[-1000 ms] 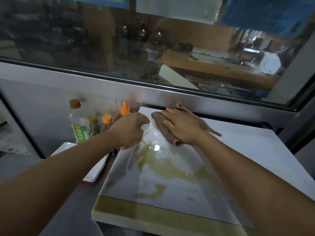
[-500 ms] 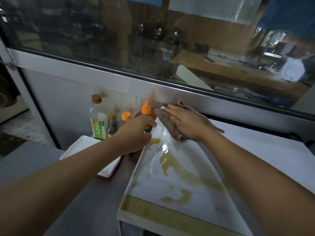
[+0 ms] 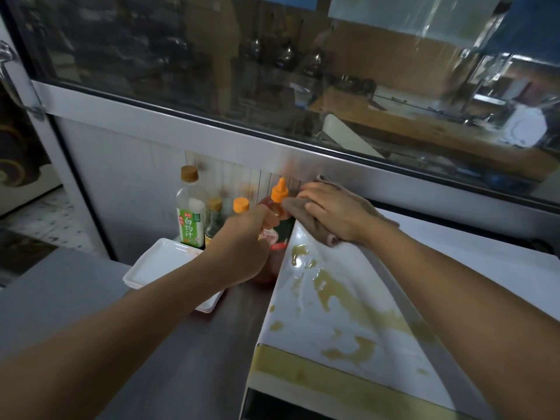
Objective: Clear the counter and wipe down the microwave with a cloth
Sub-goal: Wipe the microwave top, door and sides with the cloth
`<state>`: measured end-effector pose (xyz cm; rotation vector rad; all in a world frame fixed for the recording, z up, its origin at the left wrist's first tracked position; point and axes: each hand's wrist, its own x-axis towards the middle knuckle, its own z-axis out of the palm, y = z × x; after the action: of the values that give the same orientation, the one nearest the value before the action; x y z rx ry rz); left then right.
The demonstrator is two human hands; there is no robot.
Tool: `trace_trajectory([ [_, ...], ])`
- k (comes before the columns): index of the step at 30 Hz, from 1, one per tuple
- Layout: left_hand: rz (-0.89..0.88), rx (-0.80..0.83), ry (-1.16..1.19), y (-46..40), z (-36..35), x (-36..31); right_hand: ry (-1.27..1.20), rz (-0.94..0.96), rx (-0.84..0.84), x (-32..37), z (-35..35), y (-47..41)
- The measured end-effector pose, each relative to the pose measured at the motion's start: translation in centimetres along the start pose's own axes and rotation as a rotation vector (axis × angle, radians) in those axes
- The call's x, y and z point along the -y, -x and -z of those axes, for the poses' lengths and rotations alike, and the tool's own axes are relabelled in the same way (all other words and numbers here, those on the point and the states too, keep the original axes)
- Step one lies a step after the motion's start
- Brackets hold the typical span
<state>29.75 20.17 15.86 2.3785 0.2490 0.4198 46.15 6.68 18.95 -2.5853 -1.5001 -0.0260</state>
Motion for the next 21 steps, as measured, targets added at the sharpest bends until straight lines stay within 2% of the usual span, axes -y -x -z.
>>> trace_trajectory([
  [3,-0.011,0.000,-0.011,1.0,0.4,-0.1,-0.005,-0.028,-0.017,0.7,-0.4,0.4],
  [6,0.009,0.013,-0.022,1.7,1.2,-0.6,-0.015,0.086,-0.065,2.9,-0.5,3.1],
  [10,0.082,0.030,0.018,3.1,2.2,-2.0,0.016,0.177,0.021,6.2,-1.6,8.2],
  [14,0.060,0.057,0.007,4.9,2.0,-3.4,0.005,0.267,0.025,5.9,-1.1,11.3],
  [16,0.063,0.091,-0.004,5.7,1.6,-3.8,0.021,0.210,-0.008,4.1,-0.2,11.1],
  [21,0.088,0.105,-0.025,6.7,0.4,-4.8,0.090,-0.155,0.038,2.1,0.5,9.9],
])
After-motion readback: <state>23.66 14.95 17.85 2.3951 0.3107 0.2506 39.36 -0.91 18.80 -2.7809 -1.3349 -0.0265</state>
